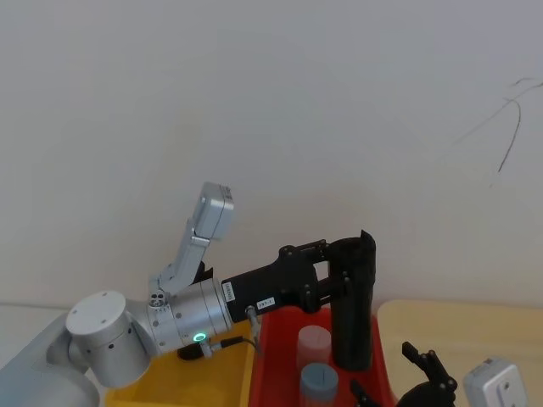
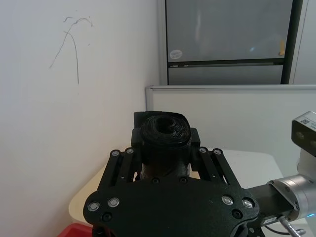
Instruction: Pick up the garbage bag with the one hand and transfer it to the other hand.
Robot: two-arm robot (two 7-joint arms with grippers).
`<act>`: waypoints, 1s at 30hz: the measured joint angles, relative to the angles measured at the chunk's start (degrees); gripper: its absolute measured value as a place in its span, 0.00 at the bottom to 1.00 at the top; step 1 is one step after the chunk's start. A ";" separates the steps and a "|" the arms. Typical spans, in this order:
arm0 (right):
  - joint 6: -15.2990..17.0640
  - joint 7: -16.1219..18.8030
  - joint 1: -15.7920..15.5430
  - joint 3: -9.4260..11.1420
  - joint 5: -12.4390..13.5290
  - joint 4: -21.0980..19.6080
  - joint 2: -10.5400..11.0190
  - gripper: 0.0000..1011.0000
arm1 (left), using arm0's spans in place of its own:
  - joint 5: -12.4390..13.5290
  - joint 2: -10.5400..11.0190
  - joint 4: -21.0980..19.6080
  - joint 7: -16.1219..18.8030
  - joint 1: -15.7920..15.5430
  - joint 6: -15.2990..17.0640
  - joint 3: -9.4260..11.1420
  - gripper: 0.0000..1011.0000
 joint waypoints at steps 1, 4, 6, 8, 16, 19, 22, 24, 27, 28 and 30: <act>-0.08 0.15 0.11 0.03 -0.08 0.12 -0.02 0.99 | -0.10 0.04 -0.10 0.06 0.00 0.15 0.08 0.50; -0.11 0.33 0.28 0.09 -0.20 0.25 -0.06 0.99 | -0.26 0.15 -0.30 0.15 -0.02 0.38 0.25 0.50; -0.11 0.49 0.42 0.14 -0.27 0.34 -0.11 0.99 | -0.31 0.21 -0.41 0.19 -0.03 0.51 0.34 0.50; -0.07 0.56 0.53 0.20 -0.31 0.46 -0.28 0.99 | -0.40 0.33 -0.57 0.25 -0.03 0.67 0.47 0.50; 1.55 0.29 1.33 0.09 -0.32 1.27 -1.60 0.99 | -0.57 0.81 -1.12 0.46 -0.11 1.05 0.85 0.50; 2.78 0.13 1.93 -0.23 -0.42 1.68 -2.25 0.99 | -0.63 1.09 -1.20 0.42 -0.27 1.05 1.02 0.50; 4.70 0.00 2.70 -0.66 -0.47 2.05 -2.91 0.99 | -0.73 1.28 -1.13 0.00 -0.56 0.94 1.15 0.50; 6.12 -0.01 3.28 -0.94 -0.46 2.30 -3.37 0.99 | -0.79 1.37 -1.01 -0.23 -0.70 0.84 1.23 0.50; 7.42 -0.01 3.94 -1.22 -0.32 2.58 -3.90 0.99 | -0.96 1.60 -0.66 -0.96 -1.11 0.62 1.42 0.50; 8.36 -0.01 4.38 -1.36 -0.15 2.75 -4.23 0.99 | -0.98 1.63 -0.61 -1.06 -1.17 0.58 1.45 0.50; 9.14 0.00 4.82 -1.49 0.03 2.91 -4.53 0.99 | -1.03 1.68 -0.51 -1.26 -1.28 0.52 1.51 0.50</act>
